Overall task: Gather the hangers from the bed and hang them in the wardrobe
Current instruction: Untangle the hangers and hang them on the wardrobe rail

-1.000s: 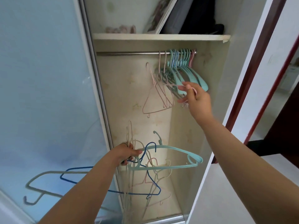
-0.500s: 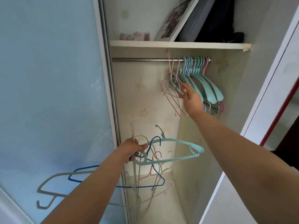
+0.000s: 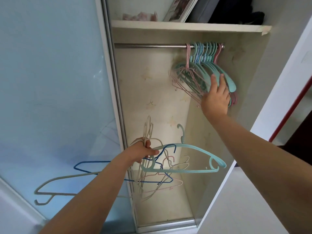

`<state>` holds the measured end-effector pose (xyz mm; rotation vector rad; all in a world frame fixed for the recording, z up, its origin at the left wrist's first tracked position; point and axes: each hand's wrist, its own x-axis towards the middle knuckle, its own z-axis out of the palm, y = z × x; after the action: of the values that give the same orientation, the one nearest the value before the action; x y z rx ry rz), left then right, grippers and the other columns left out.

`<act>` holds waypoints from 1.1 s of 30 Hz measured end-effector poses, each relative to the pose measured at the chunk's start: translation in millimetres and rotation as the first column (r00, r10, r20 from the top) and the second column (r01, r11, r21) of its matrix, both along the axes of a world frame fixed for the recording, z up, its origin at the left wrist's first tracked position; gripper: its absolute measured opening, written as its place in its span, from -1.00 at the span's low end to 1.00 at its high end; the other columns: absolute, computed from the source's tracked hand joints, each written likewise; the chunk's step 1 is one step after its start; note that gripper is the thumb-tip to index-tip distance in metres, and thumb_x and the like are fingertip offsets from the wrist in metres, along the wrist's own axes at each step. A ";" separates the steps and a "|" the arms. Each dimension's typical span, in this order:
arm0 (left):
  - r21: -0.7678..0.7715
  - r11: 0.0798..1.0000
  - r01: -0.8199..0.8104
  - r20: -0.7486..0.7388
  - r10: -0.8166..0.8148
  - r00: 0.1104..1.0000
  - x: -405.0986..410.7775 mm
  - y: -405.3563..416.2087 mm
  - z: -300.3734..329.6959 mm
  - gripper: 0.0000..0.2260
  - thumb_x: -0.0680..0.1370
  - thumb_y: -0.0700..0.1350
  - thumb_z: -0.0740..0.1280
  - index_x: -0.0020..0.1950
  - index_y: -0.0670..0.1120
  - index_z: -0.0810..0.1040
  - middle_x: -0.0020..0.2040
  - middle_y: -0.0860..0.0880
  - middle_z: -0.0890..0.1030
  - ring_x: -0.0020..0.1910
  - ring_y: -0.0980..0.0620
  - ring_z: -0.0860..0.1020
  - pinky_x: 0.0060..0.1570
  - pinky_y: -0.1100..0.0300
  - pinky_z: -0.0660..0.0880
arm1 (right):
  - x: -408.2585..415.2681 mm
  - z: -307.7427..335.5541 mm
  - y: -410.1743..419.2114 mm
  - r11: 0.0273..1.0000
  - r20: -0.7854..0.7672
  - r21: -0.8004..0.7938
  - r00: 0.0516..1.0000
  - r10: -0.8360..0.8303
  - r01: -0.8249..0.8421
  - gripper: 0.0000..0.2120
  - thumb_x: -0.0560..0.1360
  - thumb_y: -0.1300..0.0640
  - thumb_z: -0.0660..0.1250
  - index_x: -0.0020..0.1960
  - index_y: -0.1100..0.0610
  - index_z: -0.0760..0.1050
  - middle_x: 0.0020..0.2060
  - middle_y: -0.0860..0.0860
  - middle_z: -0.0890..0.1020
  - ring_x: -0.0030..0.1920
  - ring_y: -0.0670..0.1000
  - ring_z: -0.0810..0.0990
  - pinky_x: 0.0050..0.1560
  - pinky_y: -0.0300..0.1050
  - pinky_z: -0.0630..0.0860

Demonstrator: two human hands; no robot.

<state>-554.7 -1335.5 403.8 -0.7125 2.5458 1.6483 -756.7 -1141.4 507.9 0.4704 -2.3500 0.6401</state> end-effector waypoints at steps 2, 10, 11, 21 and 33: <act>-0.044 0.998 0.051 -0.006 -0.051 0.999 2.7 4.8 -2.0 -0.62 0.42 -0.08 0.50 -0.26 0.00 0.26 -0.38 0.07 0.45 -0.45 0.15 0.38 -0.48 0.27 0.30 | 23.6 -19.5 -6.2 0.964 -0.231 0.054 0.936 0.264 -0.259 -0.51 0.48 0.23 0.22 0.40 0.14 0.33 0.36 0.14 0.39 0.30 0.17 0.43 0.25 0.12 0.41; -0.195 0.958 0.211 -0.017 -0.218 0.976 12.1 29.0 -9.2 -0.63 0.34 -0.08 0.54 -0.28 -0.02 0.32 -0.37 0.02 0.40 -0.37 0.06 0.38 -0.28 0.18 0.39 | 109.6 -34.2 -15.3 0.681 0.795 -0.335 0.192 0.575 -0.651 -0.46 0.52 -0.35 -0.08 0.40 -0.15 0.27 0.08 0.02 0.66 0.06 -0.05 0.61 0.08 -0.19 0.43; -0.197 0.955 0.222 -0.007 -0.228 0.974 11.4 32.3 -11.3 -0.63 0.34 -0.07 0.54 -0.28 -0.02 0.31 -0.35 0.00 0.40 -0.35 0.04 0.38 -0.25 0.13 0.39 | 115.9 -30.6 -15.8 0.651 0.781 -0.414 0.118 0.613 -0.636 -0.40 0.45 -0.43 -0.12 0.32 -0.16 0.33 0.05 0.01 0.67 0.07 -0.04 0.63 0.15 -0.11 0.43; -0.334 0.904 0.268 0.032 -0.274 0.961 15.8 60.3 -24.8 -0.60 0.34 0.01 0.55 -0.05 -0.02 0.37 -0.21 0.04 0.55 -0.29 0.11 0.47 -0.28 0.21 0.38 | 130.5 -60.5 8.3 0.780 0.718 -0.293 0.411 0.561 -0.553 -0.93 0.55 0.09 0.28 -0.07 0.07 0.44 -0.04 0.04 0.68 -0.05 0.04 0.65 -0.03 0.00 0.59; -0.522 0.796 0.306 0.152 -0.267 0.952 24.7 90.5 -44.7 -0.46 0.39 0.04 0.50 0.19 -0.04 0.26 -0.09 -0.04 0.55 -0.11 -0.06 0.55 -0.11 0.00 0.52 | 132.2 -49.7 31.4 0.776 0.870 0.111 0.438 0.226 -0.621 -0.60 0.58 -0.13 0.17 -0.03 0.11 0.66 0.03 0.08 0.63 0.05 0.08 0.57 0.11 -0.05 0.49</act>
<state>-529.9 -1245.0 359.1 -0.3500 2.9008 0.7919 -624.5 -1110.0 458.2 1.2605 -3.3572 0.6634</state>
